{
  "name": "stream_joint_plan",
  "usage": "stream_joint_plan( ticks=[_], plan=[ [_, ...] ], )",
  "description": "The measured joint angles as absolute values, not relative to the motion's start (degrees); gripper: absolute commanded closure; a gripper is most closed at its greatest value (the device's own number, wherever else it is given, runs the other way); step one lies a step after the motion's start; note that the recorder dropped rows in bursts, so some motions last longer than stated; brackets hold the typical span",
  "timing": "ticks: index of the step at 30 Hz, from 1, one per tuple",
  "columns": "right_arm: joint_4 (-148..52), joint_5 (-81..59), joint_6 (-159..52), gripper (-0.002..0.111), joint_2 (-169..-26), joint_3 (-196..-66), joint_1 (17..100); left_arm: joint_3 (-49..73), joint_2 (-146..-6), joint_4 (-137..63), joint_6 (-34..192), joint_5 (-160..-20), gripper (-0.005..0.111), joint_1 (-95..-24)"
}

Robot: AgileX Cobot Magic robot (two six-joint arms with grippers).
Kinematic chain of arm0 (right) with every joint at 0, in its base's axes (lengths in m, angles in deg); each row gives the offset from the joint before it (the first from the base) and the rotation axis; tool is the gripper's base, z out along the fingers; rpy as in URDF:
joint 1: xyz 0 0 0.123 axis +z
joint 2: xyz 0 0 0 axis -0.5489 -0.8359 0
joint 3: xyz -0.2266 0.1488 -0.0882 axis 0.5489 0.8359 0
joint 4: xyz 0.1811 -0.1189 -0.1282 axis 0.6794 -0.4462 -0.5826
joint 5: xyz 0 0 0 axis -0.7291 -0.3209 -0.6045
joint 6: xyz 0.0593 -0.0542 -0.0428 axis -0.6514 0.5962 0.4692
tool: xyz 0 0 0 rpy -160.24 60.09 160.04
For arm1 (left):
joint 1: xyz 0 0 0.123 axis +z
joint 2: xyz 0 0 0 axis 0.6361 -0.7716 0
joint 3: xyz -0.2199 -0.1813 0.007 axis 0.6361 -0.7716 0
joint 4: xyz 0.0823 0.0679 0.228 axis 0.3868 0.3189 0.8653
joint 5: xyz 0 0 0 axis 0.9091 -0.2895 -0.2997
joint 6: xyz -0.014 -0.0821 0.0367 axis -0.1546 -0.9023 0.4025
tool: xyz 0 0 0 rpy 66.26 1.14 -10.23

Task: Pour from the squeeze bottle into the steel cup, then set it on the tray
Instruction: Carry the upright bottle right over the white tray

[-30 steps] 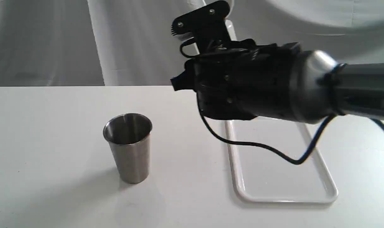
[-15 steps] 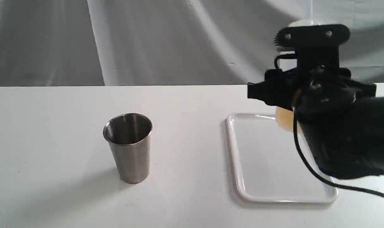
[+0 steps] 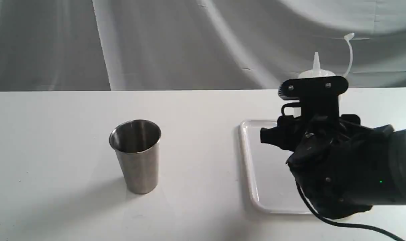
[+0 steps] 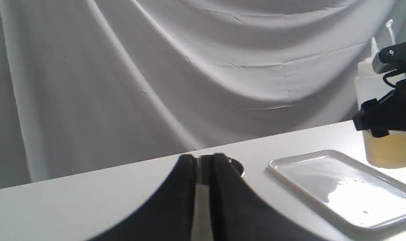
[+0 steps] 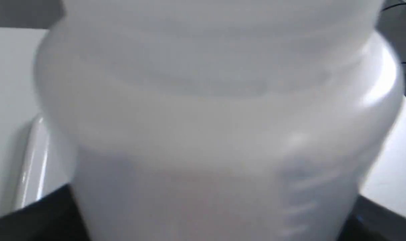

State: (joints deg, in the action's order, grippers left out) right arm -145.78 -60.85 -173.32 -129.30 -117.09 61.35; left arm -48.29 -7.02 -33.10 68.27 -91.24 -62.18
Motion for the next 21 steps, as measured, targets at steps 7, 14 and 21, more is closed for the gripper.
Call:
stream_joint_plan(
  ticks=[7, 14, 21],
  plan=[
    [-145.8, -61.0, -173.4, 0.090, -134.1, -123.7, 61.3, -48.3, -7.0, -33.1, 68.3, -91.2, 0.098, -62.2],
    [-146.3, -63.3, -173.5, 0.090, -138.3, -129.8, 61.3, -48.3, -7.0, -33.1, 68.3, -91.2, 0.098, -62.2],
    [-146.3, -65.3, -173.5, 0.090, -143.1, -131.6, 61.3, -48.3, -7.0, -33.1, 68.3, -91.2, 0.098, -62.2]
  ],
)
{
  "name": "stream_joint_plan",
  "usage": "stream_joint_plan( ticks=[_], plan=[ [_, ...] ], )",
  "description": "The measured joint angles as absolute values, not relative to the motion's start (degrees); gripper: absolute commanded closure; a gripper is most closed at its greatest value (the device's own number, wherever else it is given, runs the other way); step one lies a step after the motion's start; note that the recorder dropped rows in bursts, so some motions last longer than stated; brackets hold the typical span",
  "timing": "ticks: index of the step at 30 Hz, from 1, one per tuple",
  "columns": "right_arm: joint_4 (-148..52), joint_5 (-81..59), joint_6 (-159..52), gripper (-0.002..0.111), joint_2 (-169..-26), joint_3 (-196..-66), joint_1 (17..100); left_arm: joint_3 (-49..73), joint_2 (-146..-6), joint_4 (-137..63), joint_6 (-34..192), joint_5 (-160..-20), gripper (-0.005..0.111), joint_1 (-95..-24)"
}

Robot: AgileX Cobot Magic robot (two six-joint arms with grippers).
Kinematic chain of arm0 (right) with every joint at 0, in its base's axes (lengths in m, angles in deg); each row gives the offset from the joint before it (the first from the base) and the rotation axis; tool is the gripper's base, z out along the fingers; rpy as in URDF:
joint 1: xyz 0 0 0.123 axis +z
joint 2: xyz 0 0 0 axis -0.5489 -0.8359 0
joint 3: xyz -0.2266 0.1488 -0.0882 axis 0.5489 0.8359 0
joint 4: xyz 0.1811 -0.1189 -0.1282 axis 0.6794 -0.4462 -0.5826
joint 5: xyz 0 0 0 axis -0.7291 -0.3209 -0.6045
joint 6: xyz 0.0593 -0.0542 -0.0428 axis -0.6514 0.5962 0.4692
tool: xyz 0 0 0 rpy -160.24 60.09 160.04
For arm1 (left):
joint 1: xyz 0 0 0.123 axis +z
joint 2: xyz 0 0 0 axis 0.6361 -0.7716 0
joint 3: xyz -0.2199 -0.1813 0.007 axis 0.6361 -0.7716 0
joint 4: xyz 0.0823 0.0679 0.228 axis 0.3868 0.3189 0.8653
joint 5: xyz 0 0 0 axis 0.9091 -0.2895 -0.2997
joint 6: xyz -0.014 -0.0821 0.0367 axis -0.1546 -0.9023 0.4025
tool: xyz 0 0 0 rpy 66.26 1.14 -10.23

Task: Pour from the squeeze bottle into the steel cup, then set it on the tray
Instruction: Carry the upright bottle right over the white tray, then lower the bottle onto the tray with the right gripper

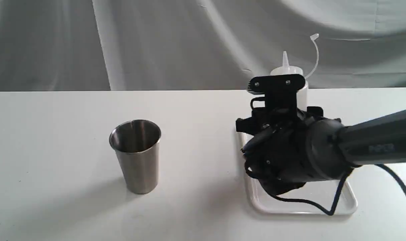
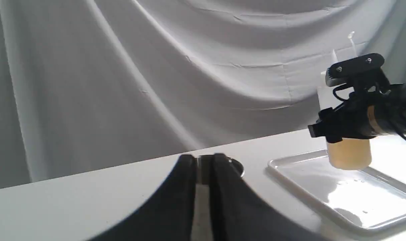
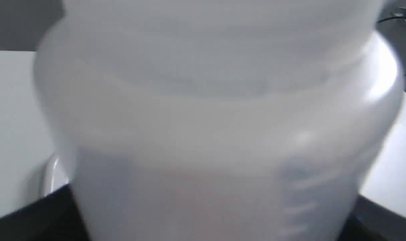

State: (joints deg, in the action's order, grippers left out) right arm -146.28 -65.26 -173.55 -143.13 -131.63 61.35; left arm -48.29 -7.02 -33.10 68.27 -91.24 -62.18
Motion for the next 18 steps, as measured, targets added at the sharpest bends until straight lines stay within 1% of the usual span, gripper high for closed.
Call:
stream_joint_plan(
  ticks=[18],
  plan=[
    [-146.3, -66.2, -173.5, 0.090, -149.1, -136.8, 61.3, -48.3, -7.0, -33.1, 68.3, -91.2, 0.098, -62.2]
  ],
)
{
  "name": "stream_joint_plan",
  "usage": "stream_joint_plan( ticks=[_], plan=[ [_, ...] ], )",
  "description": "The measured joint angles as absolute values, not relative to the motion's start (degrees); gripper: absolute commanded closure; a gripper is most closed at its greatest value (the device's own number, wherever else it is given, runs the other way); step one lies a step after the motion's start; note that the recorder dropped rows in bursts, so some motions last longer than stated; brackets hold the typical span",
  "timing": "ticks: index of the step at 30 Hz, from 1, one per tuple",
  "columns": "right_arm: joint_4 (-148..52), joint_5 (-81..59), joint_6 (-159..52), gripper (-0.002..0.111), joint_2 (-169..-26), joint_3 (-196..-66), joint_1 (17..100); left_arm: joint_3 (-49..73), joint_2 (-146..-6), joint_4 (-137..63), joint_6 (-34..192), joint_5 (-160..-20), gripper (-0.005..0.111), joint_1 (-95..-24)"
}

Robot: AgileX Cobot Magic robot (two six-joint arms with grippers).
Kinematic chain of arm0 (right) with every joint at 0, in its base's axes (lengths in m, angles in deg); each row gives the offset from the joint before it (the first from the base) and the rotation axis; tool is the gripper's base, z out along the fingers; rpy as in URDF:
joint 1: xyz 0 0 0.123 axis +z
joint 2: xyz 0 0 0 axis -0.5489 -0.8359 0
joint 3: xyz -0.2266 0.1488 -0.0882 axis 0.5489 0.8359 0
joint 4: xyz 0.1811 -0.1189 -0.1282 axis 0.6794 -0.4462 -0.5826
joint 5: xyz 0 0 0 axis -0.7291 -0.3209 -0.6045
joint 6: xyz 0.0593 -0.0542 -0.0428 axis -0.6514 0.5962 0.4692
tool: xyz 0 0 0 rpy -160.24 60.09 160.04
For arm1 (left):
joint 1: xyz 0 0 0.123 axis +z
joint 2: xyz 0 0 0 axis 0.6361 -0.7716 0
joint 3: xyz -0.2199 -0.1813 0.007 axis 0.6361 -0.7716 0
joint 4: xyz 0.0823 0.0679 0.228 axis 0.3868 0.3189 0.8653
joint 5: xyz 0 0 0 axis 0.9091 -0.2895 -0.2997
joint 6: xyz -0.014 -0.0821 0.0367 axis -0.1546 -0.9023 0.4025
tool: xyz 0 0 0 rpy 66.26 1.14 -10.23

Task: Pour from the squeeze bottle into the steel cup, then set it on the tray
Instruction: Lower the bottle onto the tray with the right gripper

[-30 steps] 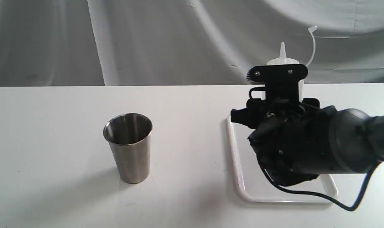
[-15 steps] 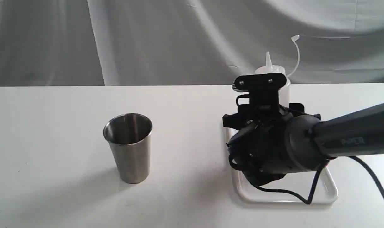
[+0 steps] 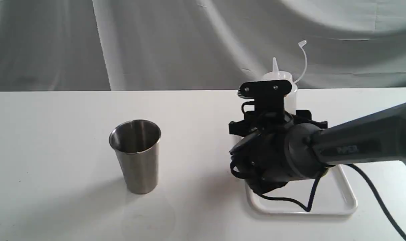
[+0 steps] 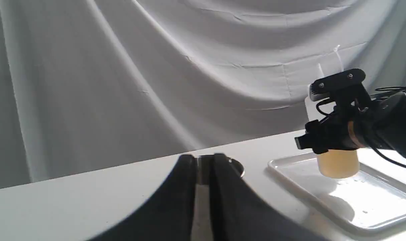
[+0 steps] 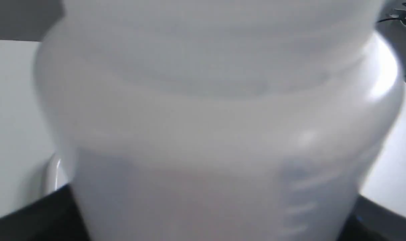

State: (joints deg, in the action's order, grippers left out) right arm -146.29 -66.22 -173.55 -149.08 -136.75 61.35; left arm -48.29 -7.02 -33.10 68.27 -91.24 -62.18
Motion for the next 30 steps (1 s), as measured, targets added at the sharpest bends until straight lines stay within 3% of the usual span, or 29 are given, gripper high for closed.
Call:
stream_joint_plan(
  ticks=[19, 30],
  plan=[
    [-146.3, -66.2, -173.5, 0.089, -152.1, -136.8, 61.3, -48.3, -7.0, -33.1, 68.3, -91.2, 0.098, -62.2],
    [-146.3, -66.2, -173.5, 0.069, -152.1, -136.8, 61.3, -48.3, -7.0, -33.1, 68.3, -91.2, 0.098, -62.2]
  ],
)
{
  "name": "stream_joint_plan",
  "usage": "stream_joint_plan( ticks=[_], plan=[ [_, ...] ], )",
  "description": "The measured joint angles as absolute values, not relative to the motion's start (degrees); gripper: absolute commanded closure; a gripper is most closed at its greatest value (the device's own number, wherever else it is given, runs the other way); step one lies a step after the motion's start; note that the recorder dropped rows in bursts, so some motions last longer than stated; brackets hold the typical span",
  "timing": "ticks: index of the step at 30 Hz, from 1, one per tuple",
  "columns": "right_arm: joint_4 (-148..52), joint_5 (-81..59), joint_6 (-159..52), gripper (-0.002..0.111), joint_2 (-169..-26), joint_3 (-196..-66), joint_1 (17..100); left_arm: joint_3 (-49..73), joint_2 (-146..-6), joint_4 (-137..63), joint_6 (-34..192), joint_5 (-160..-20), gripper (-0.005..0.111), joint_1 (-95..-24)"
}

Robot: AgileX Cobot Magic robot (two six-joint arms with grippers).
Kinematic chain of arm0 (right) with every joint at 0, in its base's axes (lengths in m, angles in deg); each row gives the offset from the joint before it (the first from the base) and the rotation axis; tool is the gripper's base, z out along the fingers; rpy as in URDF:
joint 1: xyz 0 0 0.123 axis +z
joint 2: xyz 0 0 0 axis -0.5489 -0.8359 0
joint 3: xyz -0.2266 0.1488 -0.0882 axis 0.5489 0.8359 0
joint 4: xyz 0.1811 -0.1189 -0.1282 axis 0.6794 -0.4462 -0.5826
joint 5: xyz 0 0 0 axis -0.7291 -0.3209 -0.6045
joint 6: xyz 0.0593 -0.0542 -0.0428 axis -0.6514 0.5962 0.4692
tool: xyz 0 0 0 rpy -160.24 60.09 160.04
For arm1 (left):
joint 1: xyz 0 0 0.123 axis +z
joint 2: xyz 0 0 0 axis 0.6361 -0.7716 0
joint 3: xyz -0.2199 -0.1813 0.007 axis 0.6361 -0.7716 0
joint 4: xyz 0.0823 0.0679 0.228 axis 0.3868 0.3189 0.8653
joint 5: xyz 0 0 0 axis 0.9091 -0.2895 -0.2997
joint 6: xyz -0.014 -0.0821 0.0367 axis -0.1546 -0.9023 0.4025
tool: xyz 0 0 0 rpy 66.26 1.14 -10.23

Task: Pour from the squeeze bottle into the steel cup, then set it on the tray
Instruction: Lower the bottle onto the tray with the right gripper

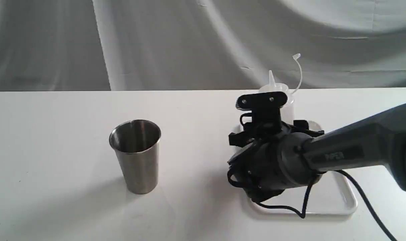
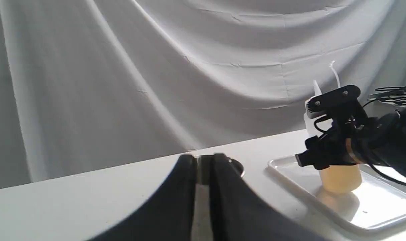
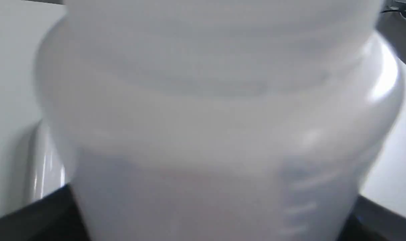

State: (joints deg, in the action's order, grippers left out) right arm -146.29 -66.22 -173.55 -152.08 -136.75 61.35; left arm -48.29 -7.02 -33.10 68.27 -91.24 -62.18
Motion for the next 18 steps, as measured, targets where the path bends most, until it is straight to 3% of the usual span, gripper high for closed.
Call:
stream_joint_plan(
  ticks=[5, 12, 18],
  plan=[
    [-146.3, -66.2, -171.8, 0.061, -152.1, -136.8, 61.3, -48.3, -7.0, -33.1, 68.3, -91.2, 0.098, -62.2],
    [-146.3, -65.5, -167.9, 0.040, -152.1, -136.8, 61.3, -48.3, -7.0, -33.1, 68.3, -91.2, 0.098, -62.2],
    [-146.9, -65.4, -167.5, 0.034, -152.1, -136.8, 61.3, -48.3, -7.0, -33.1, 68.3, -91.2, 0.098, -62.2]
  ],
)
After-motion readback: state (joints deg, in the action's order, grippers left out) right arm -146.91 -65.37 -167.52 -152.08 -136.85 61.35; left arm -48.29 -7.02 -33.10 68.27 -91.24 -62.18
